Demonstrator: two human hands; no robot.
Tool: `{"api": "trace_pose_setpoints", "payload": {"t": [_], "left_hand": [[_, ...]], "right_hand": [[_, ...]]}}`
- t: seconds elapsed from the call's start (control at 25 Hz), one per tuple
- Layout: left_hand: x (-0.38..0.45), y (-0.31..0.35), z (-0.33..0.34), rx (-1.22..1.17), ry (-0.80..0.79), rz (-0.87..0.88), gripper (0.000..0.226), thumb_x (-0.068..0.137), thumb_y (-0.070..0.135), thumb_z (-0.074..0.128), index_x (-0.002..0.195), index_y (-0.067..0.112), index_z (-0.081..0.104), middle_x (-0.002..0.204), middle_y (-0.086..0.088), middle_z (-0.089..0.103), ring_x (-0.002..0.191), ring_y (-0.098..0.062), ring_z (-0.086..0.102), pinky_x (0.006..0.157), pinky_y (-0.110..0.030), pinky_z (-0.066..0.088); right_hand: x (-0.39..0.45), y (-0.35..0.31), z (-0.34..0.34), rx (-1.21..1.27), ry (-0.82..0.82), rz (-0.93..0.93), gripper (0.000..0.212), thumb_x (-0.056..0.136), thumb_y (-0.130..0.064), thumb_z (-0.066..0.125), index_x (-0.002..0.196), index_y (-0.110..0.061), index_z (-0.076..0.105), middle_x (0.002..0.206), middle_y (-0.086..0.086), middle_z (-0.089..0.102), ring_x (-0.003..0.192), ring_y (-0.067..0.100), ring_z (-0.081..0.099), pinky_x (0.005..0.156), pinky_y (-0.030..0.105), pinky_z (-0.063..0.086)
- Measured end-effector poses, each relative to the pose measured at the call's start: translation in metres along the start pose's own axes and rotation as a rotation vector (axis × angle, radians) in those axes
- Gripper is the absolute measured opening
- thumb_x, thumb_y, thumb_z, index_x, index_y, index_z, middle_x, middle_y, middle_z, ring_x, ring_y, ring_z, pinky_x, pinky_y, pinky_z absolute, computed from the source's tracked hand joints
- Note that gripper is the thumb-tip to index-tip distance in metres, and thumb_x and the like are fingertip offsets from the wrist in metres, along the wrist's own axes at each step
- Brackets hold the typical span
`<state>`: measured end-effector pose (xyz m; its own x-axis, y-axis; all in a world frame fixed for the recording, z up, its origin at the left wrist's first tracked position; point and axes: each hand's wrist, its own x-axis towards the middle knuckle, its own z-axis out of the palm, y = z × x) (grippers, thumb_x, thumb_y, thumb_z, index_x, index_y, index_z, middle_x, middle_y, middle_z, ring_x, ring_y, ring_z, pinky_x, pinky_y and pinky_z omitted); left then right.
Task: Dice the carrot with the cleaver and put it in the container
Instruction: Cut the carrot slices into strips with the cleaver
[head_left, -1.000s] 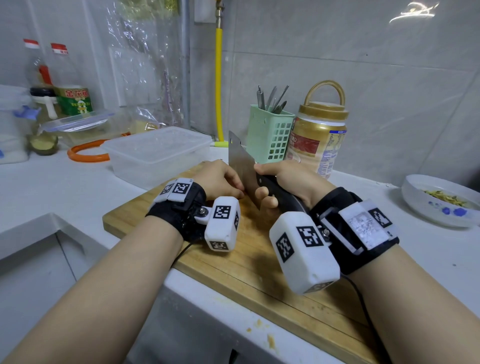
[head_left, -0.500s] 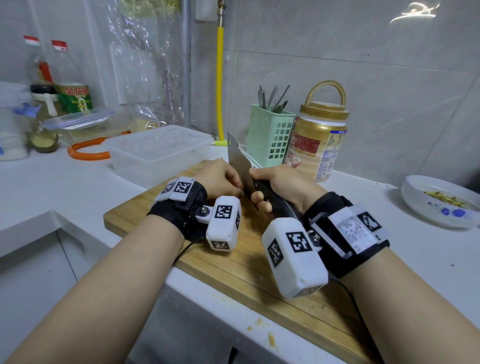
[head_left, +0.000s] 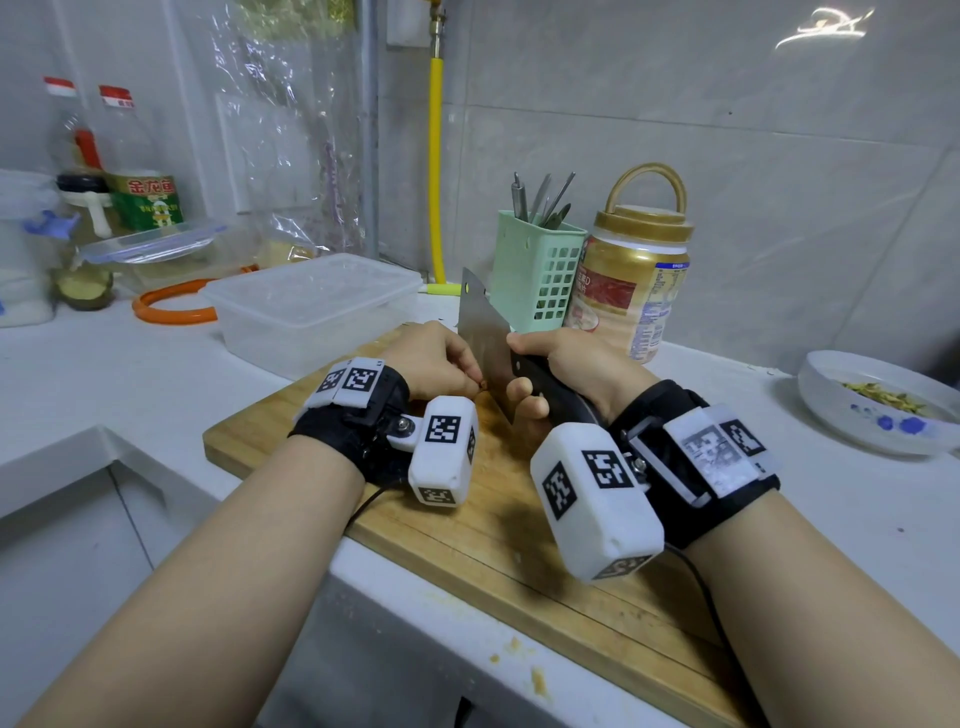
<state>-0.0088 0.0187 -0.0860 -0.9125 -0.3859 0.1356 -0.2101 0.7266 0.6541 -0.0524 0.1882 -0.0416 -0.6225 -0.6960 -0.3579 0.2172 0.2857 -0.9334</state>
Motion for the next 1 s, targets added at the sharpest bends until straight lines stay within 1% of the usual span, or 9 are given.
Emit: {"api": "trace_pose_setpoints", "payload": {"t": [0.08,0.16,0.2,0.32,0.36,0.48,0.64,0.8,1.0], "left_hand": [[-0.0001,-0.0001,-0.0003,-0.012,-0.001,0.007,0.013,0.067,0.018,0.079,0.069,0.030,0.074,0.074,0.007,0.071,0.080,-0.013,0.066,0.087,-0.039,0.056],[-0.0001,0.0010,-0.0001,-0.040,-0.011,0.024,0.014,0.069,0.015,0.080,0.071,0.028,0.075,0.079,0.005,0.073,0.082,-0.012,0.067,0.087,-0.037,0.055],[0.0000,0.0011,0.0001,-0.049,-0.011,0.029,0.016,0.070,0.012,0.080,0.071,0.027,0.075,0.078,0.006,0.073,0.080,-0.010,0.066,0.086,-0.033,0.055],[-0.0018,0.0022,-0.0003,-0.059,-0.009,0.034,0.021,0.072,0.010,0.080,0.068,0.029,0.073,0.061,0.018,0.066,0.068,0.001,0.060,0.074,-0.021,0.049],[-0.0016,0.0020,-0.0002,-0.060,-0.011,0.036,0.021,0.072,0.010,0.081,0.067,0.029,0.072,0.060,0.018,0.066,0.067,0.001,0.060,0.074,-0.021,0.049],[-0.0011,0.0013,0.0002,-0.070,-0.013,0.049,0.018,0.071,0.011,0.081,0.069,0.026,0.073,0.069,0.012,0.069,0.073,-0.005,0.062,0.080,-0.026,0.053],[-0.0018,0.0019,0.0010,-0.025,0.007,0.034,0.011,0.071,0.018,0.083,0.074,0.025,0.075,0.068,0.011,0.066,0.070,-0.005,0.060,0.070,-0.022,0.048],[-0.0009,-0.0001,0.0007,0.016,0.020,0.014,0.011,0.069,0.023,0.082,0.069,0.029,0.073,0.070,0.011,0.068,0.073,-0.008,0.063,0.078,-0.030,0.054],[-0.0002,-0.0014,0.0003,0.023,0.012,0.018,0.013,0.065,0.029,0.082,0.063,0.036,0.071,0.070,0.011,0.069,0.076,-0.010,0.066,0.083,-0.037,0.056]], "right_hand": [[-0.0015,-0.0013,-0.0007,0.001,0.007,-0.004,0.020,0.100,-0.027,0.045,0.093,-0.010,0.038,0.055,0.006,0.042,0.033,0.015,0.036,0.035,0.016,0.032],[-0.0024,-0.0022,-0.0021,0.024,0.017,-0.009,0.019,0.100,-0.025,0.046,0.092,-0.010,0.039,0.055,0.007,0.042,0.032,0.014,0.036,0.035,0.016,0.032],[-0.0024,-0.0026,-0.0023,0.041,0.027,-0.015,0.018,0.100,-0.024,0.047,0.091,-0.010,0.039,0.056,0.007,0.042,0.032,0.014,0.036,0.035,0.015,0.033],[-0.0029,-0.0024,-0.0012,0.073,0.051,-0.054,0.016,0.099,-0.019,0.048,0.090,-0.008,0.041,0.060,0.007,0.040,0.029,0.012,0.039,0.034,0.015,0.034],[-0.0034,-0.0025,-0.0005,0.075,0.050,-0.061,0.016,0.099,-0.019,0.048,0.091,-0.008,0.041,0.060,0.007,0.040,0.029,0.012,0.039,0.034,0.014,0.034],[-0.0048,-0.0051,-0.0006,0.072,0.029,-0.060,0.017,0.100,-0.021,0.047,0.092,-0.008,0.039,0.058,0.007,0.040,0.029,0.013,0.037,0.034,0.014,0.033],[-0.0069,-0.0060,0.0013,0.054,-0.001,-0.049,0.016,0.100,-0.023,0.046,0.097,-0.009,0.039,0.055,0.007,0.041,0.030,0.014,0.035,0.035,0.015,0.032],[-0.0070,-0.0037,0.0045,0.043,0.009,-0.055,0.019,0.100,-0.021,0.047,0.087,-0.009,0.038,0.057,0.008,0.040,0.030,0.014,0.036,0.035,0.015,0.033],[-0.0089,-0.0040,0.0060,0.003,0.006,-0.053,0.021,0.100,-0.022,0.046,0.085,-0.008,0.040,0.056,0.008,0.041,0.031,0.015,0.035,0.035,0.016,0.032]]}}
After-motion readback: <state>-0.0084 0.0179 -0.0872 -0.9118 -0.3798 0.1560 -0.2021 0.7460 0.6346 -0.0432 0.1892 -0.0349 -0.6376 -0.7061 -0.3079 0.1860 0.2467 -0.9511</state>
